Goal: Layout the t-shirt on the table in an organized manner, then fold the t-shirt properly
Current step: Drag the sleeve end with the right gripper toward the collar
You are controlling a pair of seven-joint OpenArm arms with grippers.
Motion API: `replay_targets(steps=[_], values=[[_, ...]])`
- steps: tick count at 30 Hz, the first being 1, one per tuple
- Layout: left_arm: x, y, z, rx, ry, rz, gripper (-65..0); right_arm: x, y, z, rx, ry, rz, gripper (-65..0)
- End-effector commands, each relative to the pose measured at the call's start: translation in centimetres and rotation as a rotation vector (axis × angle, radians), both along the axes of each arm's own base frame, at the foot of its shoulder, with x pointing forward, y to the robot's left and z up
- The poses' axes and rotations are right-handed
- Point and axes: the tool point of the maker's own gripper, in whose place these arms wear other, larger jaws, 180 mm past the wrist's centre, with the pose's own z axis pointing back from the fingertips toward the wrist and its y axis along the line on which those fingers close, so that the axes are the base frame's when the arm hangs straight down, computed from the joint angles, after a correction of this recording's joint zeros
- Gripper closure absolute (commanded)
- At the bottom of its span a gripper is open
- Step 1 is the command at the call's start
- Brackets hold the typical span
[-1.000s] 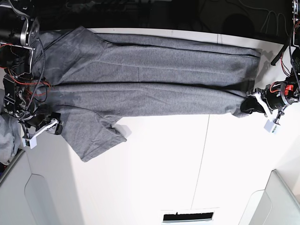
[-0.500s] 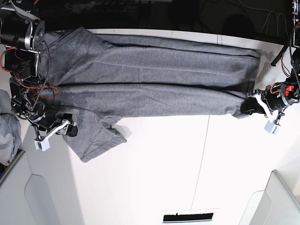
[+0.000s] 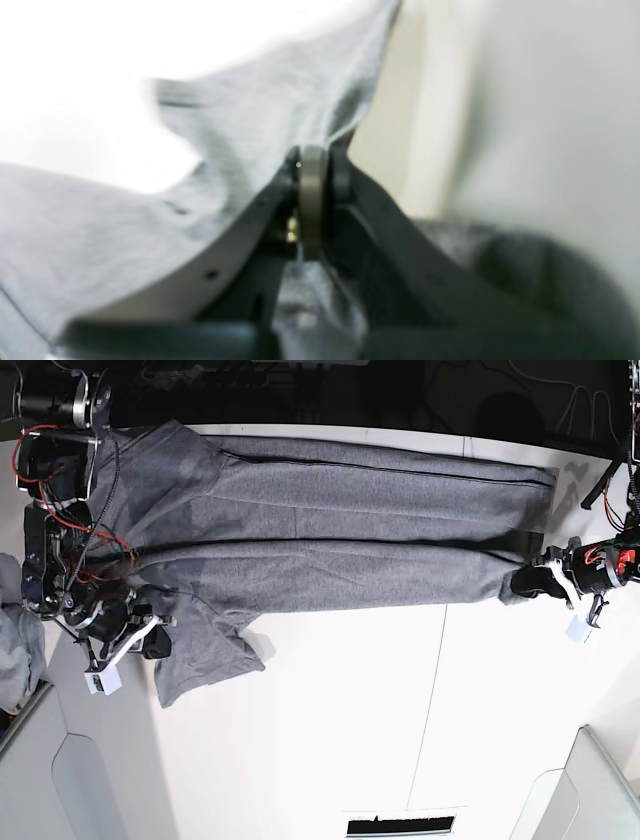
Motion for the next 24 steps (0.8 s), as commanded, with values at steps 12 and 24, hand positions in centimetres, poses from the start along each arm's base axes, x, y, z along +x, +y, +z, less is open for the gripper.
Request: replay_targets(steps=[12, 24], values=[[0.4, -0.4, 4.6, -0.042, -0.022, -0.091, 0.0, -10.8, 1.4, 5.4, -0.003, -0.160, 0.081, 0.0], [-0.5, -0.5, 3.8, -0.044, 0.002, -0.090, 0.0, -16.2, 2.8, 5.5, 0.023, -0.114, 0.116, 0.0]])
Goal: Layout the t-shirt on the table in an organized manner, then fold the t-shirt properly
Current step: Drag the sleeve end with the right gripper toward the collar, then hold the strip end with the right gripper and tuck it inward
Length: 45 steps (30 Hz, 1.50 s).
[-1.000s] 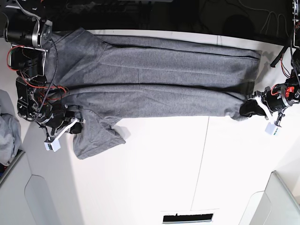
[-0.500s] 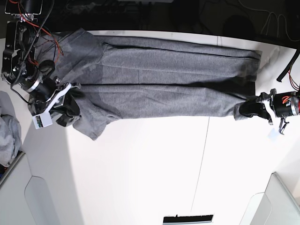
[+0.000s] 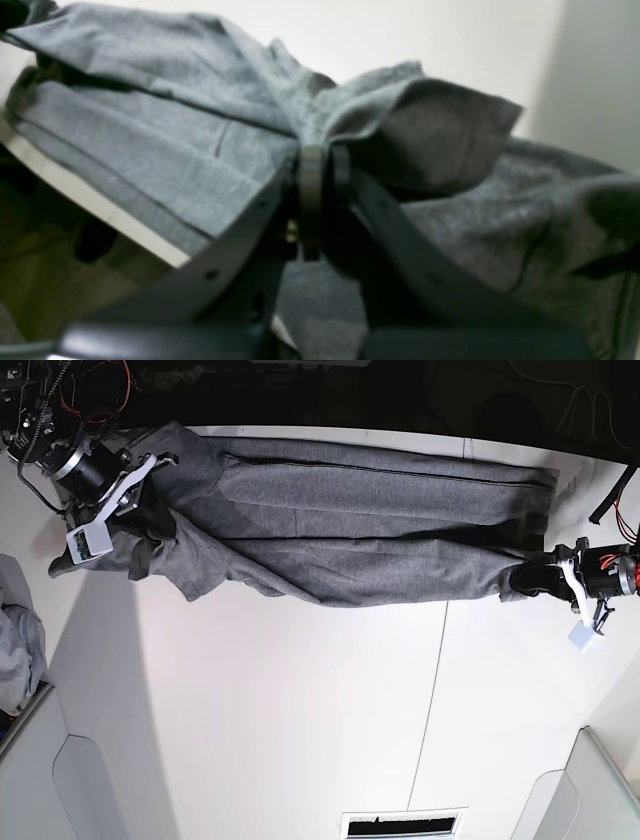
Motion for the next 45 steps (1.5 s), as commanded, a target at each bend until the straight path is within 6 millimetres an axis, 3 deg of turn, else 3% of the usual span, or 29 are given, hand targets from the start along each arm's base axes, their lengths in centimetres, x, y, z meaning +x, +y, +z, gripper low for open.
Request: replay_targets(steps=[1, 13, 16, 20, 22, 24, 25, 30, 37, 41, 45], values=[[1.1, 0.5, 1.6, -0.003, -0.050, 0.002, 0.0, 0.3, 0.0, 1.1, 0.023, -0.035, 0.001, 0.0], [1.0, 0.6, 1.5, 0.004, -0.042, -0.002, 0.0, -3.0, 0.5, -0.6, 0.058, 0.057, -0.004, 0.0], [0.7, 0.6, 1.3, 0.009, -0.029, -0.010, -3.8, -3.6, 0.9, -1.0, 0.065, 0.078, -0.010, 0.0], [0.8, 0.5, 1.5, -0.006, -0.030, -0.007, -3.9, -4.6, 1.7, -1.9, 0.076, 0.131, -0.010, 0.0], [0.8, 0.4, 1.6, -0.015, -0.033, -0.005, -3.9, -4.8, 1.9, -2.1, 0.074, 0.142, -0.010, -13.5], [0.8, 0.5, 1.6, -0.011, -0.031, -0.006, -3.9, -4.7, 1.9, -2.0, 0.075, 0.142, -0.010, -25.7], [0.8, 0.6, 1.7, -0.008, -0.031, -0.005, -3.9, -4.7, 1.9, -2.0, 0.074, 0.141, -0.010, -27.4], [0.5, 1.7, 2.9, -0.020, -0.018, -0.004, -3.8, -4.5, 2.7, -1.1, 0.091, 0.124, -0.003, -27.4], [-0.3, 3.1, 4.4, -0.026, 0.022, -0.019, -3.8, -2.7, 4.0, 1.8, 0.109, 0.025, 0.005, -27.4], [-0.9, 4.1, 4.9, -0.006, 0.052, -0.031, -3.8, -1.6, 3.7, 2.1, 0.087, -0.001, -0.002, -27.4], [-2.5, 4.7, 4.1, 0.020, 0.108, -0.046, -4.1, -0.6, 2.9, 1.5, 0.063, -0.009, -0.044, -27.4]])
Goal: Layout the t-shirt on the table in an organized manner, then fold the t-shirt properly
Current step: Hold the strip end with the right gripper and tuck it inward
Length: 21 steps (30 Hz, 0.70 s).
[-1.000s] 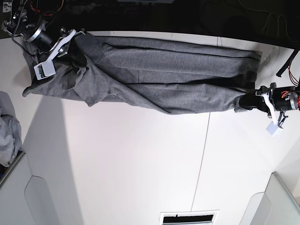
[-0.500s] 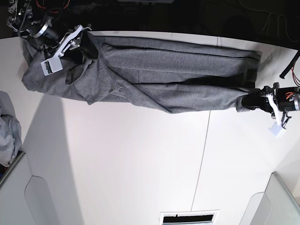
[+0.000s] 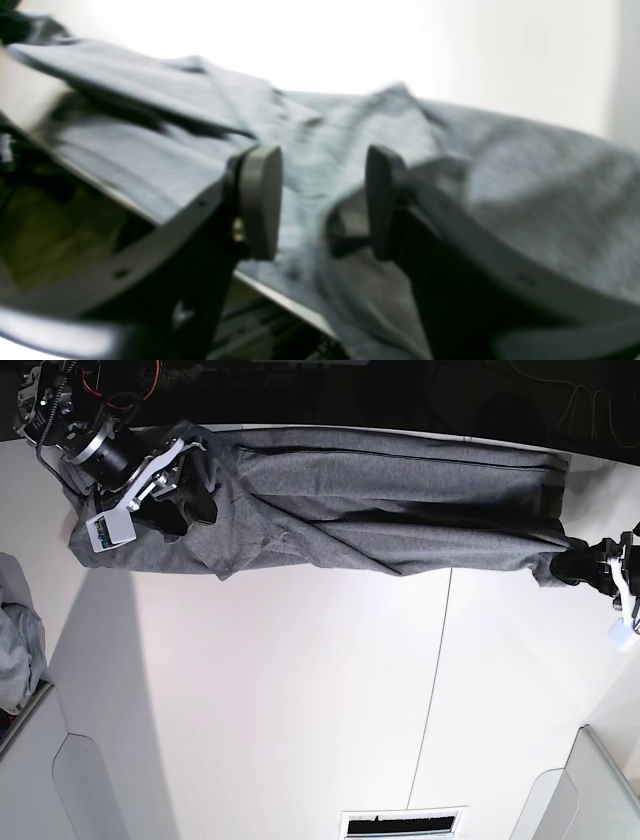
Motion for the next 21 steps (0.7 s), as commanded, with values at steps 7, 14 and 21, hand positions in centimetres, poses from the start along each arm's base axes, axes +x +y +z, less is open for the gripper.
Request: replay_targets(steps=[7, 14, 21], values=[[-2.2, 0.2, -0.9, -0.014, 0.039, 0.007, -16.2, 2.1, 0.1, -2.0, 0.077, 0.025, -0.031, -2.1], [-3.5, -0.9, -2.2, -0.045, 0.069, 0.014, -16.3, 1.8, 1.2, -4.9, 0.089, 0.100, 0.004, 0.0], [-3.5, -0.9, -2.2, -0.046, 0.068, 0.015, -23.1, 1.0, 0.3, -10.9, 0.074, 0.249, -0.034, 0.0]])
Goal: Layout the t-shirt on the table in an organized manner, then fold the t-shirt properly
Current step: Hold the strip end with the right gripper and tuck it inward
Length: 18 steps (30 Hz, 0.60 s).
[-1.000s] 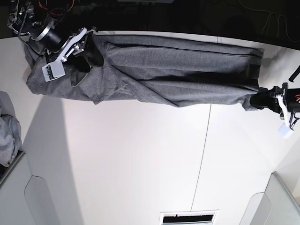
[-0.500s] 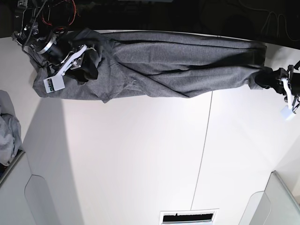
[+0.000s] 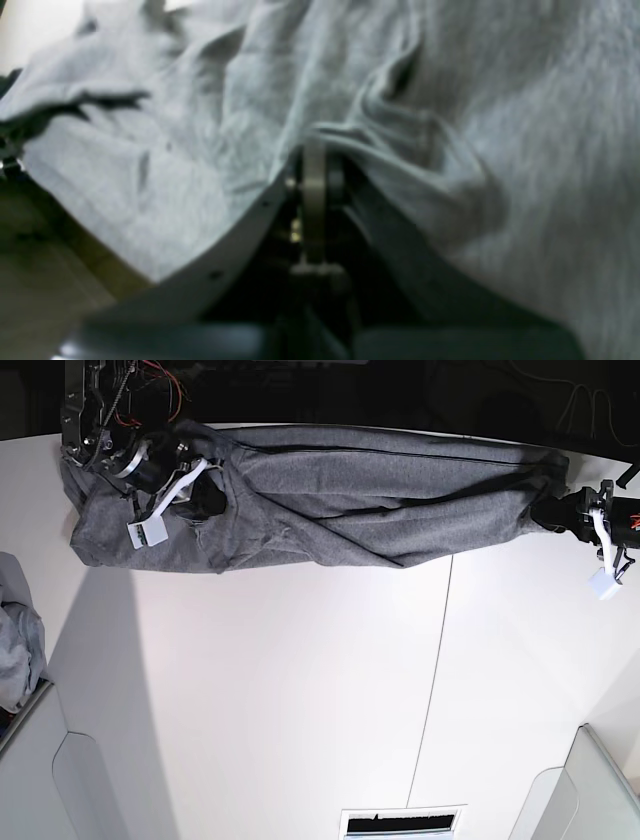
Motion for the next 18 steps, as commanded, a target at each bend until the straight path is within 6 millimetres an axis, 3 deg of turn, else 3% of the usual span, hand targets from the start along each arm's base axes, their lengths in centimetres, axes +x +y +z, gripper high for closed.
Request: replay_targets(steps=[1, 3, 8, 13, 18], values=[[1.2, 0.6, 1.4, 0.001, -0.048, 0.003, -23.3, 0.2, -0.7, -0.7, -0.037, 0.022, 0.003, 0.0], [1.1, 0.9, 1.4, 0.012, -0.043, 0.000, -24.0, 0.3, -0.9, -1.4, -0.037, 0.045, -0.001, 0.0], [1.1, 1.3, 1.6, 0.023, -0.044, 0.000, -33.6, 1.1, -0.9, -1.6, -0.031, 0.047, -0.006, 0.0], [1.1, 2.3, 1.9, 0.052, -0.044, -0.001, -33.6, 1.6, -1.3, -1.4, -0.044, 0.037, -0.005, 0.0], [0.6, 5.7, 0.5, 0.230, -0.057, -0.004, -33.6, 2.7, -3.2, -1.1, -0.090, 0.017, -0.024, 0.0]])
